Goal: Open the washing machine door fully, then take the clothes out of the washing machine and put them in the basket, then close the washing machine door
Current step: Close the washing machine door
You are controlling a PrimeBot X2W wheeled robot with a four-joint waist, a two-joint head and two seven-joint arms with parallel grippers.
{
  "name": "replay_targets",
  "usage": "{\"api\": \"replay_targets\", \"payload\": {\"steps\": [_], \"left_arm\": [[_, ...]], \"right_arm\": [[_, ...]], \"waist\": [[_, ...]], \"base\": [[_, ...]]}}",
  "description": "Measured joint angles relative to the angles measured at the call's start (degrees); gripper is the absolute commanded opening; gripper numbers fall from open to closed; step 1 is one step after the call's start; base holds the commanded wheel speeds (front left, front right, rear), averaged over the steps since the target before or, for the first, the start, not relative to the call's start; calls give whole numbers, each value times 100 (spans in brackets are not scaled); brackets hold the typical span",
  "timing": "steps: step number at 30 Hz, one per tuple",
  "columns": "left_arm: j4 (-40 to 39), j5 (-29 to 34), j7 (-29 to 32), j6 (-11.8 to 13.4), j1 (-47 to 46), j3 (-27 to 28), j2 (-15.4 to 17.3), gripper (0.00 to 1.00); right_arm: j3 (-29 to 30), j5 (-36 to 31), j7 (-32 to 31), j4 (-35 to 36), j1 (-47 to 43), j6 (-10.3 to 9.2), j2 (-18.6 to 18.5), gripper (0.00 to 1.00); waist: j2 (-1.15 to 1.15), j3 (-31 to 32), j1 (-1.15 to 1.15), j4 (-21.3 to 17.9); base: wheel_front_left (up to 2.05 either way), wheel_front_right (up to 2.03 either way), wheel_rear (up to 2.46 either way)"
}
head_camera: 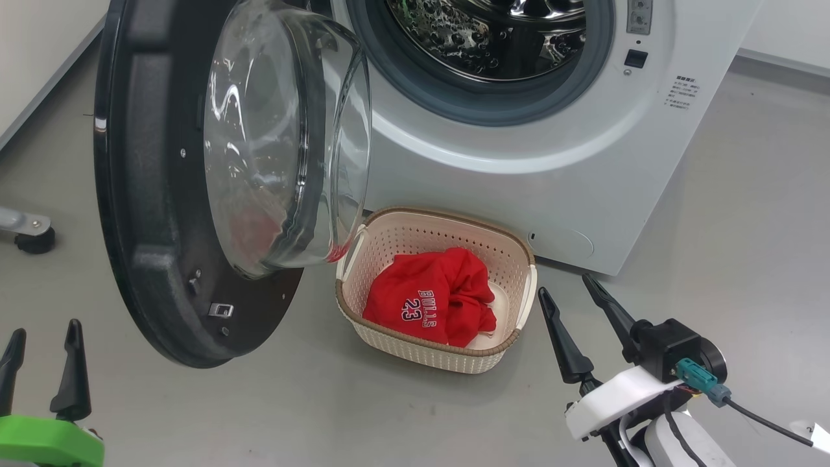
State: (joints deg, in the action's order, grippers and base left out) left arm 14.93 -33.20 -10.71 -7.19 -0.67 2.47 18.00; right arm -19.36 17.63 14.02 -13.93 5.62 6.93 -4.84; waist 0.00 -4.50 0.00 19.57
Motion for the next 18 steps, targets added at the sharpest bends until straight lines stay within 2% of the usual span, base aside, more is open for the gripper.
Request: {"api": "replay_targets", "payload": {"steps": [9, 10, 11, 18], "left_arm": [[86, -10, -23, 0, -8, -52, 75, 100], [100, -56, -20, 0, -12, -59, 74, 34], [112, -112, -20, 0, -12, -71, 71, 0], [133, -116, -8, 0, -14, -171, 80, 0]], "right_arm": [[-2, 0, 0, 0, -26, 1, 14, 100], [-2, 0, 0, 0, -26, 1, 16, 100], [-2, 0, 0, 0, -26, 1, 16, 100], [-2, 0, 0, 0, -29, 1, 24, 100]], "waist": [[0, 20, 0, 1], [0, 20, 0, 1], [0, 20, 0, 0], [0, 2, 0, 1]], "base": [[0, 0, 0], [0, 0, 0], [0, 0, 0], [0, 0, 0]]}}
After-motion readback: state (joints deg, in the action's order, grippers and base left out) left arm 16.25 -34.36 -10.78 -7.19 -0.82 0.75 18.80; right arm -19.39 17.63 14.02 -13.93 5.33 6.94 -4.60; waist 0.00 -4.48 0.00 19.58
